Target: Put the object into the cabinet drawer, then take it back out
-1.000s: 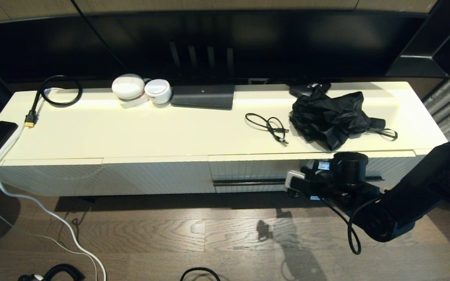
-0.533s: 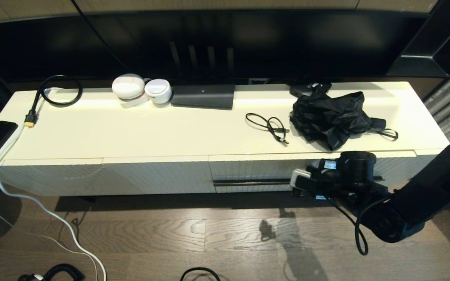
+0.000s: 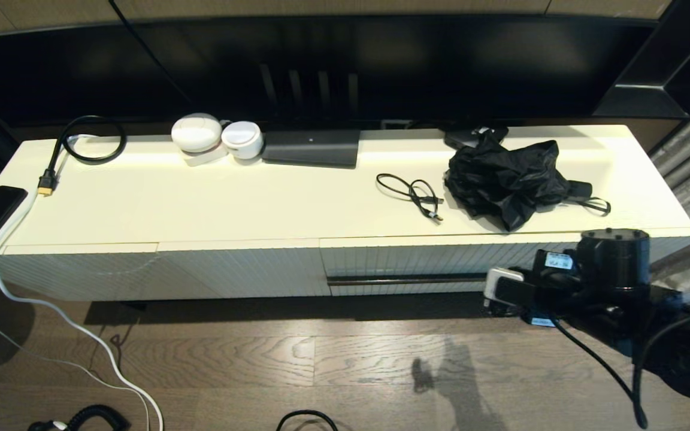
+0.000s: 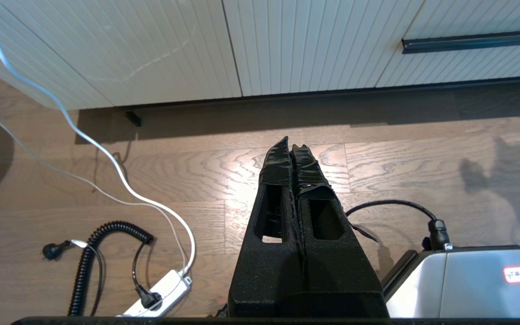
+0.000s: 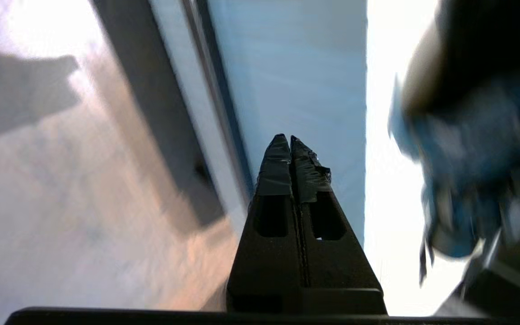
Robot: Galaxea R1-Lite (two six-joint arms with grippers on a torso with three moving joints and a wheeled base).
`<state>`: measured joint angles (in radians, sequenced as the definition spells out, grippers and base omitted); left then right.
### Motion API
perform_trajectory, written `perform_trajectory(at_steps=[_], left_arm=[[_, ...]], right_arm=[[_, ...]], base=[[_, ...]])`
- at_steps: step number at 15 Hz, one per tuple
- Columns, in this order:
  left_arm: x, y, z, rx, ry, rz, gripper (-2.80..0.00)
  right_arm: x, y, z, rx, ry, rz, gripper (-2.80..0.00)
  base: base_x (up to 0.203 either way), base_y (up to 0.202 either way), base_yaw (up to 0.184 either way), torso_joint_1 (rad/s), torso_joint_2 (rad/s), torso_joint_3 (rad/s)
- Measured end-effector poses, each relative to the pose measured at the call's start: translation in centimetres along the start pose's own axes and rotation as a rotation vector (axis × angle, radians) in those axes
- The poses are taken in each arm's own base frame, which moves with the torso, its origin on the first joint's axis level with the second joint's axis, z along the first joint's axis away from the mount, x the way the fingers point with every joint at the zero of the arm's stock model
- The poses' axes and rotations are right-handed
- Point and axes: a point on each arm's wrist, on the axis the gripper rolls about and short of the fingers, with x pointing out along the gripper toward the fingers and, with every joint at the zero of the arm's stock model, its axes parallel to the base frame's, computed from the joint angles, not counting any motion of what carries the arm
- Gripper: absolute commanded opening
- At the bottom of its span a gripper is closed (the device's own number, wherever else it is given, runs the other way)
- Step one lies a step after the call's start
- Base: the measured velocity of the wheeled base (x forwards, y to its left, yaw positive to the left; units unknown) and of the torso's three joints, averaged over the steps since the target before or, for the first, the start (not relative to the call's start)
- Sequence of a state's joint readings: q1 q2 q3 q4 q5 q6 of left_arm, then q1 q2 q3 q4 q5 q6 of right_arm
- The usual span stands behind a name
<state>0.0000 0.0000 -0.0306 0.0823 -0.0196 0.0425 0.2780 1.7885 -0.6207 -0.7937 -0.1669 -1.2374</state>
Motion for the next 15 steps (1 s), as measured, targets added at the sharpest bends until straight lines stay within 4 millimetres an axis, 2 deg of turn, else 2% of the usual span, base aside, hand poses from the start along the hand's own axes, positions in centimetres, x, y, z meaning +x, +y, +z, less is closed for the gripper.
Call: perform_trajectory(at_steps=[4,7,9,12,15], left_arm=[[0.0,0.0,0.0,0.000,0.000,-0.001,-2.80],[0.0,0.0,0.0,0.000,0.000,-0.001,-2.80],[0.0,0.0,0.0,0.000,0.000,-0.001,-2.80],[0.0,0.0,0.0,0.000,0.000,0.000,-2.80],[0.0,0.0,0.0,0.000,0.000,0.000,-2.80]], right_arm=[[-6.9,-2.2,-1.6,0.091,0.061,0.039,-2.80],[-13.2,-3.5,-3.4,0.229,0.151,0.068,-2.80],[-18.1,-4.1,-4.4,0.392,0.224,0.064,-2.80],[-24.5,-3.2,-5.0,0.633,0.288,0.036,-2.80],[-29.8,-1.3,-5.3,0.821,0.290,-0.024,-2.80]], base=[[0.000,0.000,0.000,0.000,0.00,0.000],[0.000,0.000,0.000,0.000,0.00,0.000],[0.000,0.000,0.000,0.000,0.00,0.000],[0.000,0.000,0.000,0.000,0.00,0.000],[0.000,0.000,0.000,0.000,0.00,0.000]])
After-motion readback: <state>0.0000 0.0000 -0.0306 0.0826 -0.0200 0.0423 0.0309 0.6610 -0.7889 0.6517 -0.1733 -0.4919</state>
